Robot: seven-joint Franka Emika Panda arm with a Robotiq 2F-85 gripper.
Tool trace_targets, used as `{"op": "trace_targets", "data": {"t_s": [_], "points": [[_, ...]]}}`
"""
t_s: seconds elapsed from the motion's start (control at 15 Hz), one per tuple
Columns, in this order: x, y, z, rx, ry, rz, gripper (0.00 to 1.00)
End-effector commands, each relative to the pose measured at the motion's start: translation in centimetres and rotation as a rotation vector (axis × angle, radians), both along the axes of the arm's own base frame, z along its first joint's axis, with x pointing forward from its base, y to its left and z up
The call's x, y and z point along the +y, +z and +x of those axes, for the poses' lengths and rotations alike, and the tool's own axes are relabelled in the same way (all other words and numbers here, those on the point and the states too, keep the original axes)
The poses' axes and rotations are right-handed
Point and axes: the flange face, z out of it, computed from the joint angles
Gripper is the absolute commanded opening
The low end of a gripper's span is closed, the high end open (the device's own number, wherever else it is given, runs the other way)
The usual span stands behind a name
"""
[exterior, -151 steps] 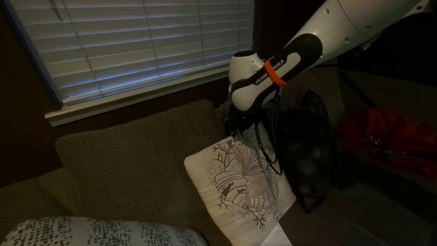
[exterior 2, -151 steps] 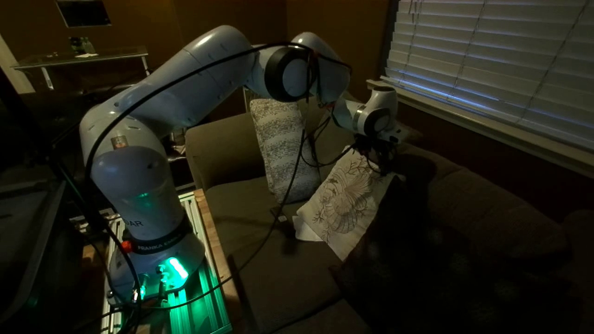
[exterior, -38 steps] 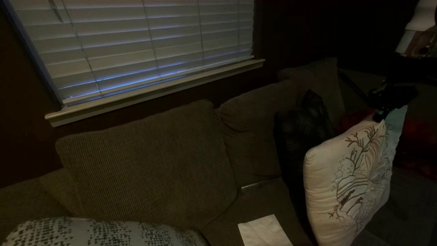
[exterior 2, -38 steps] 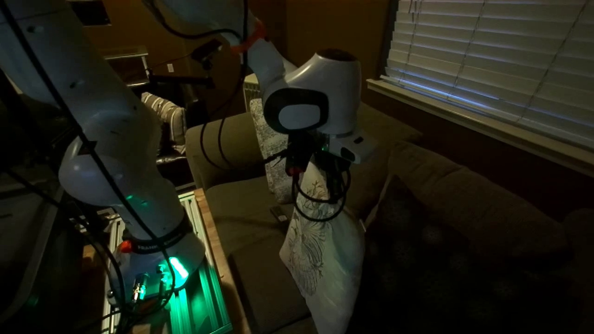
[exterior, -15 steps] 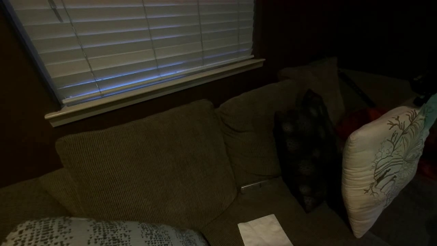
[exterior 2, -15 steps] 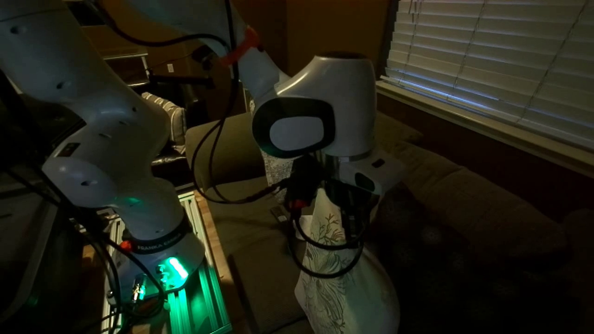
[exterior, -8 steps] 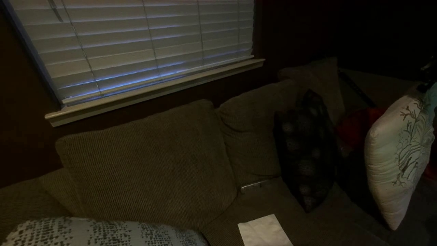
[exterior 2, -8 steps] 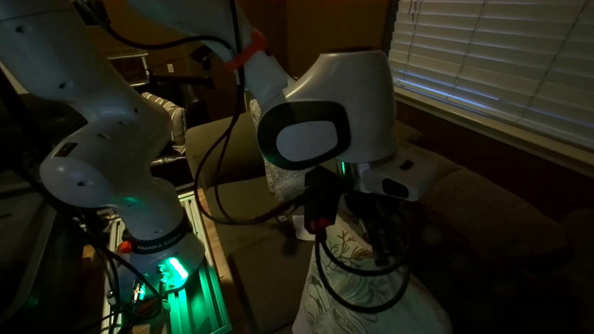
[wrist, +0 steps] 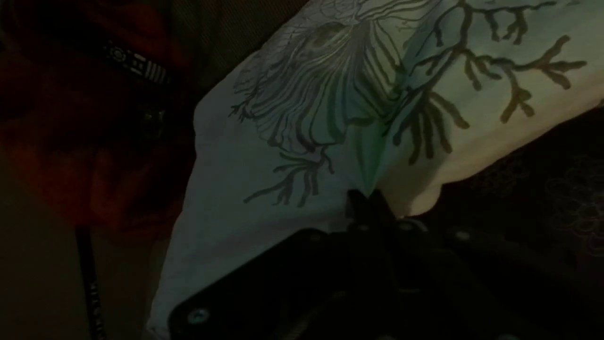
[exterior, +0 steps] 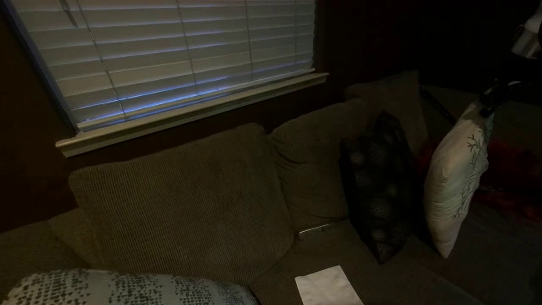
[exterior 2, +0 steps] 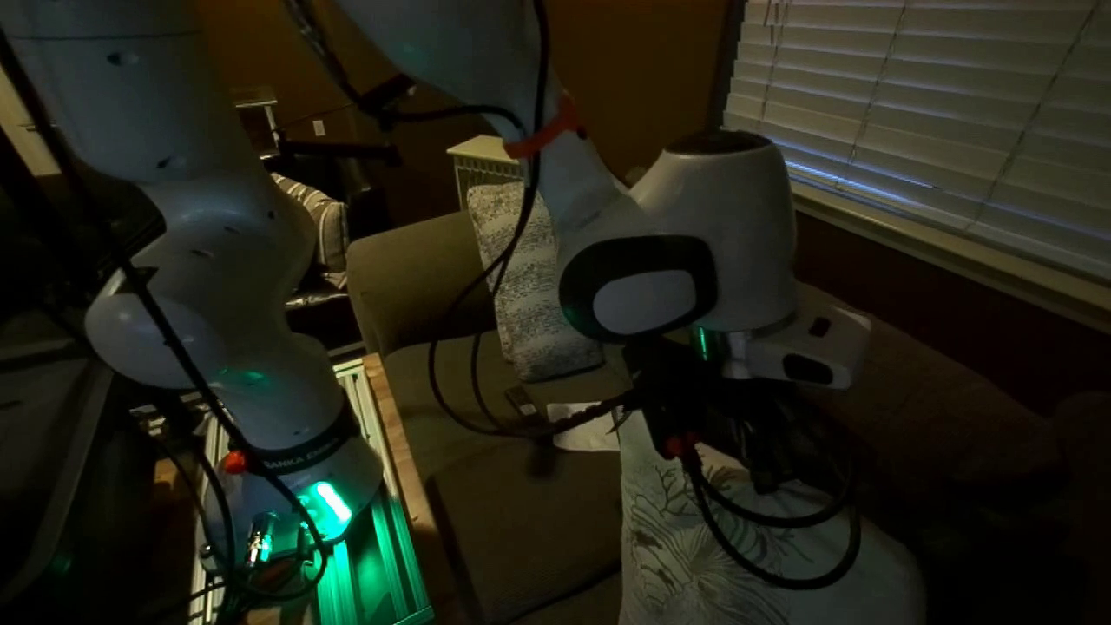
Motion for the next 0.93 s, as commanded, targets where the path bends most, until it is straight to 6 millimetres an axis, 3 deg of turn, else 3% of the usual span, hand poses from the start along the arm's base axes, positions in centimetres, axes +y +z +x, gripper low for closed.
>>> {"op": "trace_targets", "data": {"t_s": [0.0, 0.27, 0.53, 0.73, 0.8, 0.87], "points": [[-1.0, -1.0, 2.9, -0.010, 0.005, 0.028, 0.01], [-2.9, -2.6, 4.5, 0.027, -0.055, 0.036, 0.01], [-5.4, -3.6, 4.7, 0.073, -0.128, 0.022, 0.01], [-5.7, -4.7, 5.8, 0.086, -0.132, 0.034, 0.01], [-5.6, -5.0, 6.2, 0.090, -0.128, 0.038, 0.04], [-5.6, -5.2, 6.8, 0.093, -0.120, 0.035, 0.28]]}}
